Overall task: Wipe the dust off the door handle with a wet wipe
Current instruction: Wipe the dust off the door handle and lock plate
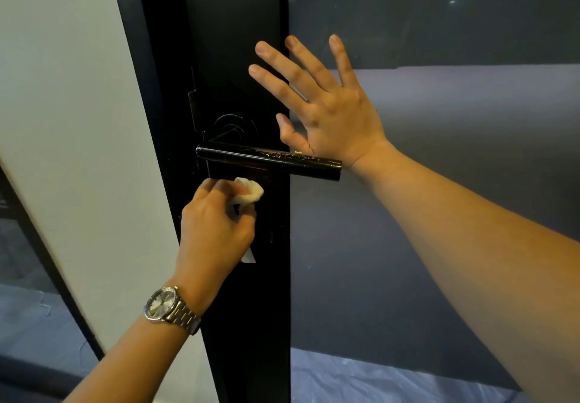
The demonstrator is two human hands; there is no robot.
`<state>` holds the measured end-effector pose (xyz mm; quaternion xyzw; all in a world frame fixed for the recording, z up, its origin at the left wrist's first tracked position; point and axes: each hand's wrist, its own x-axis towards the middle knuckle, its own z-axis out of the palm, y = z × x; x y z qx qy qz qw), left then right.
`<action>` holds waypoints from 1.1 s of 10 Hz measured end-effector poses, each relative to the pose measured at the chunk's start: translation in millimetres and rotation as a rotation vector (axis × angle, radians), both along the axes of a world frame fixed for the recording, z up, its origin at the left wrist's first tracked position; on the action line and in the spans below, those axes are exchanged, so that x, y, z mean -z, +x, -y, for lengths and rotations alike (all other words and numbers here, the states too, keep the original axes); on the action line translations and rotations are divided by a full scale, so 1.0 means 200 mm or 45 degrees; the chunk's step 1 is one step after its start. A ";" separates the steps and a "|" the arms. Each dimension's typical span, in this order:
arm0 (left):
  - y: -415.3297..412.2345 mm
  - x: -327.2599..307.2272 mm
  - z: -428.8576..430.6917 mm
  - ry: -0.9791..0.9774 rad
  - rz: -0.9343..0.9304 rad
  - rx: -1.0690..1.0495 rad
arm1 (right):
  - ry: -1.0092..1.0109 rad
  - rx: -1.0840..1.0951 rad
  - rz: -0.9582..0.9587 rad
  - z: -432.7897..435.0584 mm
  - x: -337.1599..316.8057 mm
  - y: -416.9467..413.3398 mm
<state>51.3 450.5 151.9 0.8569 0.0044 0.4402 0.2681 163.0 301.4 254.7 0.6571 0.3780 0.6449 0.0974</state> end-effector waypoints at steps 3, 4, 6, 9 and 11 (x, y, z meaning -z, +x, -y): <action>-0.01 -0.04 -0.02 -0.317 0.037 0.028 | -0.001 0.001 -0.003 0.00 0.00 0.00; -0.04 0.02 0.01 0.268 -0.017 0.085 | -0.001 0.008 0.001 0.00 0.00 0.00; 0.01 0.02 -0.01 0.187 -0.043 0.036 | 0.006 -0.008 0.007 0.00 0.00 0.00; 0.02 0.01 -0.02 -0.530 -0.110 -0.031 | 0.008 -0.006 0.014 0.00 0.00 0.00; -0.06 0.08 0.04 -0.457 -0.126 -0.104 | 0.005 -0.001 0.004 0.00 -0.01 0.00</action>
